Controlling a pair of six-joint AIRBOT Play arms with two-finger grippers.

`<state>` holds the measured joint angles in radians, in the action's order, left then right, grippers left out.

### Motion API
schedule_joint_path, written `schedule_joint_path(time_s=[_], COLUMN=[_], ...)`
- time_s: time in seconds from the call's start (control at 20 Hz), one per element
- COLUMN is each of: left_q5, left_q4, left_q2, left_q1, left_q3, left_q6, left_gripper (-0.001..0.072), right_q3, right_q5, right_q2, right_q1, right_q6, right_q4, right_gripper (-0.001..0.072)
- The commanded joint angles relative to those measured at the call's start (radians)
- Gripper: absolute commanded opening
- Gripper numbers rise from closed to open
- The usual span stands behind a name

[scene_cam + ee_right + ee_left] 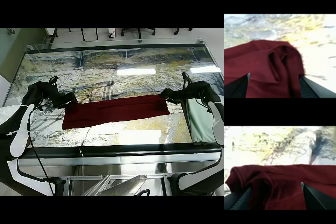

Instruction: Fold the shirts.

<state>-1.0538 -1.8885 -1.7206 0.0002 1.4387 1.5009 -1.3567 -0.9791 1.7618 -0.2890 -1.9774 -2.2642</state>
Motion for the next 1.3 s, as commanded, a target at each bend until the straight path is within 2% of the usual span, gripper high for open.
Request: schedule_joint_path(time_s=[0.0,0.2,0.45,0.5,0.55,0.6,0.65,0.7,0.75,0.8,0.9,1.0,1.25], left_q5=[0.016,0.015,0.013,0.011,0.011,0.013,0.016,0.019,0.03,0.044,0.085,0.135,0.203], left_q4=[-0.019,-0.026,-0.027,-0.027,-0.026,-0.026,-0.026,-0.026,-0.026,-0.026,-0.026,-0.025,-0.024], left_q2=[0.031,0.08,0.149,0.161,0.174,0.187,0.201,0.215,0.227,0.238,0.259,0.263,0.166], left_q1=[-0.003,0.002,-0.003,-0.008,-0.018,-0.028,-0.042,-0.061,-0.081,-0.101,-0.158,-0.219,-0.381], left_q3=[0.002,0.002,0.002,0.002,0.002,0.002,0.002,0.002,0.002,0.002,0.002,0.002,0.002], left_q6=[0.0,0.0,0.0,0.0,0.0,0.0,0.0,0.0,0.001,0.001,0.001,0.001,0.001], left_gripper=[0.0707,0.0707,0.0707,0.0706,0.0706,0.0705,0.0674,0.0424,0.0158,0.0043,0.0042,0.0018,0.0017], right_q3=[-0.039,-0.039,-0.039,-0.039,-0.039,-0.039,-0.039,-0.04,-0.04,-0.042,-0.056,-0.085,-0.195], right_q5=[-0.027,-0.037,-0.035,-0.04,-0.056,-0.075,-0.094,-0.113,-0.125,-0.14,-0.167,-0.201,-0.315], right_q2=[0.01,0.057,0.114,0.128,0.141,0.152,0.161,0.165,0.165,0.164,0.164,0.164,0.092], right_q1=[-0.022,-0.027,-0.026,-0.026,-0.026,-0.026,-0.026,-0.026,-0.026,-0.026,-0.026,-0.026,-0.027], right_q6=[0.042,0.059,0.039,0.04,0.04,0.04,0.04,0.039,0.039,0.039,0.039,0.039,0.039], right_q4=[0.068,0.057,-0.09,-0.094,-0.097,-0.097,-0.097,-0.097,-0.096,-0.097,-0.097,-0.097,-0.097], right_gripper=[0.0696,0.0697,0.0689,0.0646,0.054,0.0504,0.0504,0.0422,0.0302,0.0221,0.0024,0.0023,0.0022])
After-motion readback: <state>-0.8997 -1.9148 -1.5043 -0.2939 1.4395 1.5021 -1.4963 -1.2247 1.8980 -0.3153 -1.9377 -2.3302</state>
